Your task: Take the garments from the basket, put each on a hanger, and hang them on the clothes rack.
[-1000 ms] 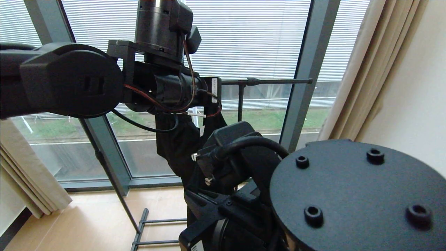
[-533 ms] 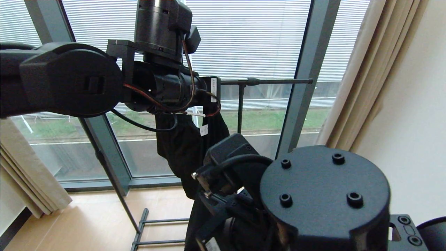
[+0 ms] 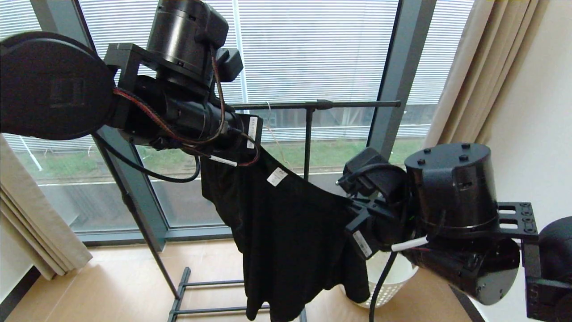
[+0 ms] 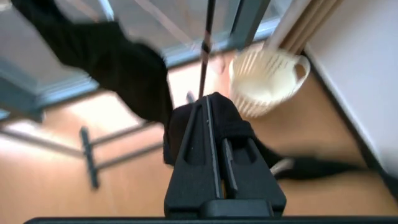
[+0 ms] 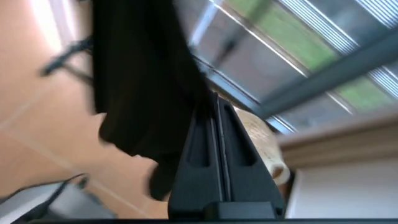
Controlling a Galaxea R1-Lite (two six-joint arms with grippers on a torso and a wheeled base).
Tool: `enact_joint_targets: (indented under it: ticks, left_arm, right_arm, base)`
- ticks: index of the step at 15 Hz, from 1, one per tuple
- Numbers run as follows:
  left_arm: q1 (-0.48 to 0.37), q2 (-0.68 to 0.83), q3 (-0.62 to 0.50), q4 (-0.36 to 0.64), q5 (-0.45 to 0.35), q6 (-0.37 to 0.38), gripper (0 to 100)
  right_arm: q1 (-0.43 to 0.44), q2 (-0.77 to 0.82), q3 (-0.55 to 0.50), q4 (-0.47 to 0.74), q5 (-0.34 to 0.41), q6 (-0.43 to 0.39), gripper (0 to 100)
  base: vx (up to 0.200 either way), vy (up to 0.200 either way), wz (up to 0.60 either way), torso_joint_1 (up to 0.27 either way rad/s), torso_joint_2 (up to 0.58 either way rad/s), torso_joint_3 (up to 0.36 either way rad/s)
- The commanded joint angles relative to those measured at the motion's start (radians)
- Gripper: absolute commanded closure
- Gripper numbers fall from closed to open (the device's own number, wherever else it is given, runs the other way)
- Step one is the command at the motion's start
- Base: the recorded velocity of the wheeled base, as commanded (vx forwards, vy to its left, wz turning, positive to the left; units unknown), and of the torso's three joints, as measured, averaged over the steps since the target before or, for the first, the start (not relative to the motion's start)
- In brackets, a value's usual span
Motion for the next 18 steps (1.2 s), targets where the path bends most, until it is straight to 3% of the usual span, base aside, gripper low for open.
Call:
enact_joint_targets:
  ticks: [1, 4, 8, 10, 14, 18]
  left_arm:
    - [-0.005, -0.054, 0.026, 0.037, 0.000, 0.001, 100]
    - [-0.035, -0.139, 0.176, 0.050, 0.000, 0.021, 100]
    - [-0.166, -0.251, 0.446, 0.043, -0.009, 0.038, 100]
    - [-0.226, -0.248, 0.509, 0.027, -0.028, 0.035, 100]
    - [-0.305, -0.203, 0.514, -0.003, -0.100, 0.029, 100]
    - [-0.362, -0.128, 0.498, -0.170, -0.118, -0.103, 100]
  right_arm:
    - [-0.069, 0.049, -0.069, -0.002, -0.035, 0.001, 100]
    - [-0.076, 0.128, -0.130, -0.053, -0.045, 0.083, 100]
    - [-0.075, 0.210, -0.198, -0.151, -0.082, 0.115, 100]
    - [-0.060, 0.246, -0.262, -0.174, -0.082, 0.156, 100]
    - [-0.006, 0.327, -0.366, -0.174, -0.087, 0.254, 100]
    - [0.058, 0.385, -0.425, -0.171, -0.088, 0.356, 100]
  base:
    - [0.000, 0.000, 0.00, 0.000, 0.00, 0.000]
    - [0.000, 0.000, 0.00, 0.000, 0.00, 0.000]
    - [0.000, 0.000, 0.00, 0.000, 0.00, 0.000]
    - [0.000, 0.000, 0.00, 0.000, 0.00, 0.000]
    - [0.000, 0.000, 0.00, 0.000, 0.00, 0.000]
    - [0.000, 0.000, 0.00, 0.000, 0.00, 0.000]
